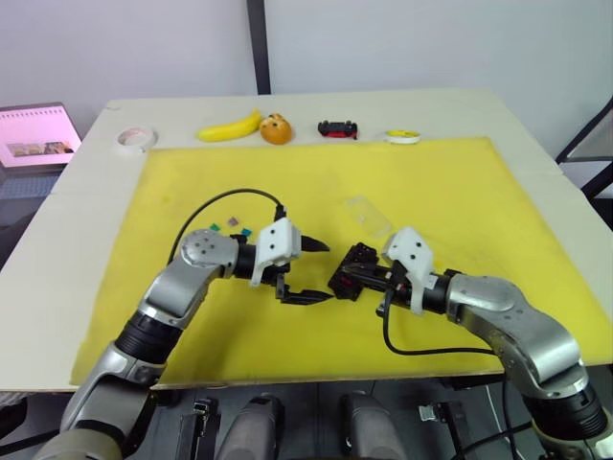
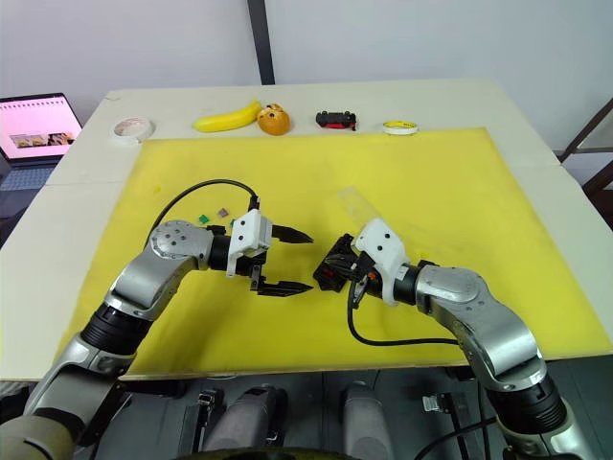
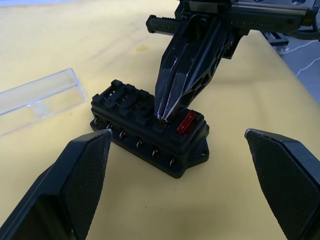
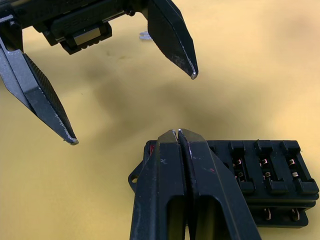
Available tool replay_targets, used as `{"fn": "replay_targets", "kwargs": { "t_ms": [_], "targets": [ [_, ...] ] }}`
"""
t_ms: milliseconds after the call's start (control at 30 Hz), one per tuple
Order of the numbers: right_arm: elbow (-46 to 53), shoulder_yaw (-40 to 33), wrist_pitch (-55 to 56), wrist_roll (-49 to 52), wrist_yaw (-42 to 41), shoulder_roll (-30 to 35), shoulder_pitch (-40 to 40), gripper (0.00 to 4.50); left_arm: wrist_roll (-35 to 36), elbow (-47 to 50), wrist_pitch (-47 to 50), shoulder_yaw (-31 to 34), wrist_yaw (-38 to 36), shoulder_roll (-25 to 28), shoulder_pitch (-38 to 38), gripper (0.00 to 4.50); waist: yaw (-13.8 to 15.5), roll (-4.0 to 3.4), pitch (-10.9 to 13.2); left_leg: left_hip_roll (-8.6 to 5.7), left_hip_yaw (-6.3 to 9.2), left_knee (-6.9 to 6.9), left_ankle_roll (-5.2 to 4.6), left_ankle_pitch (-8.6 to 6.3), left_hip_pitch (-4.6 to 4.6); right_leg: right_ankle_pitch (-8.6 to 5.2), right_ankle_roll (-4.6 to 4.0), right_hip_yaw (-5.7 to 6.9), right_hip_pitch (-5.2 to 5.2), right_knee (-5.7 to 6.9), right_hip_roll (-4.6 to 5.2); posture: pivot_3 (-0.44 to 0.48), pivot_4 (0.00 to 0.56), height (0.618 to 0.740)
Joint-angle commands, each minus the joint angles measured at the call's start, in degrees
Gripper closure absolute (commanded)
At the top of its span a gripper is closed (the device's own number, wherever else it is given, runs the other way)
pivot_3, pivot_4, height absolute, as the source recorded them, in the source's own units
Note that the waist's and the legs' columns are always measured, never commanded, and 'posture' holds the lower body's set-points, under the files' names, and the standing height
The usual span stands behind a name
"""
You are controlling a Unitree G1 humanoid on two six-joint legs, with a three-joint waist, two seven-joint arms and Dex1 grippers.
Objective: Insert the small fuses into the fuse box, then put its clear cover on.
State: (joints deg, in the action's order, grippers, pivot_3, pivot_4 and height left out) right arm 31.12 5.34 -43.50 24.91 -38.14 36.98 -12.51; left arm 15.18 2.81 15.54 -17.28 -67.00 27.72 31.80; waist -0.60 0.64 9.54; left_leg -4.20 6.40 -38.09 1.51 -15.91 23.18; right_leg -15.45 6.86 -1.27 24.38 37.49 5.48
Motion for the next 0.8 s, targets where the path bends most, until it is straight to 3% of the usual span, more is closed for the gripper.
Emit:
{"fn": "replay_targets", "kwargs": {
  "t_ms": [33, 400, 800],
  "targets": [
    [-1.8, 0.3, -3.3, 0.1, 1.0, 0.1, 0.5, 4.43, 0.1, 1.0, -0.6, 0.2, -0.2, -0.2, 0.9, 0.0, 0.0, 0.0, 0.0, 0.0, 0.0, 0.0, -0.01, 0.0, -0.01, 0.0, 0.0, 0.0, -0.01, 0.0, 0.0, 0.0, 0.15, 0.74],
    [-2.3, 1.3, -1.7, -2.0, 1.2, 0.7, 0.6, 4.43, -0.3, 0.8, -1.0, 0.2, -0.4, -0.3, 0.9, 0.0, 0.0, 0.04, -0.1, 0.0, 0.01, 0.0, -0.04, -0.02, -0.1, 0.0, 0.0, 0.0, -0.12, 0.0, 0.0, 0.0, 0.15, 0.74],
    [1.8, -4.4, -0.1, 4.2, 0.8, -1.7, -0.5, 4.43, -0.8, -0.2, -1.5, 0.3, -0.6, -1.1, 1.4, 0.0, 0.0, 0.04, -0.1, 0.0, 0.0, 0.0, -0.06, -0.03, -0.09, 0.0, 0.0, 0.0, -0.11, 0.0, 0.0, 0.0, 0.15, 0.74]
  ]
}}
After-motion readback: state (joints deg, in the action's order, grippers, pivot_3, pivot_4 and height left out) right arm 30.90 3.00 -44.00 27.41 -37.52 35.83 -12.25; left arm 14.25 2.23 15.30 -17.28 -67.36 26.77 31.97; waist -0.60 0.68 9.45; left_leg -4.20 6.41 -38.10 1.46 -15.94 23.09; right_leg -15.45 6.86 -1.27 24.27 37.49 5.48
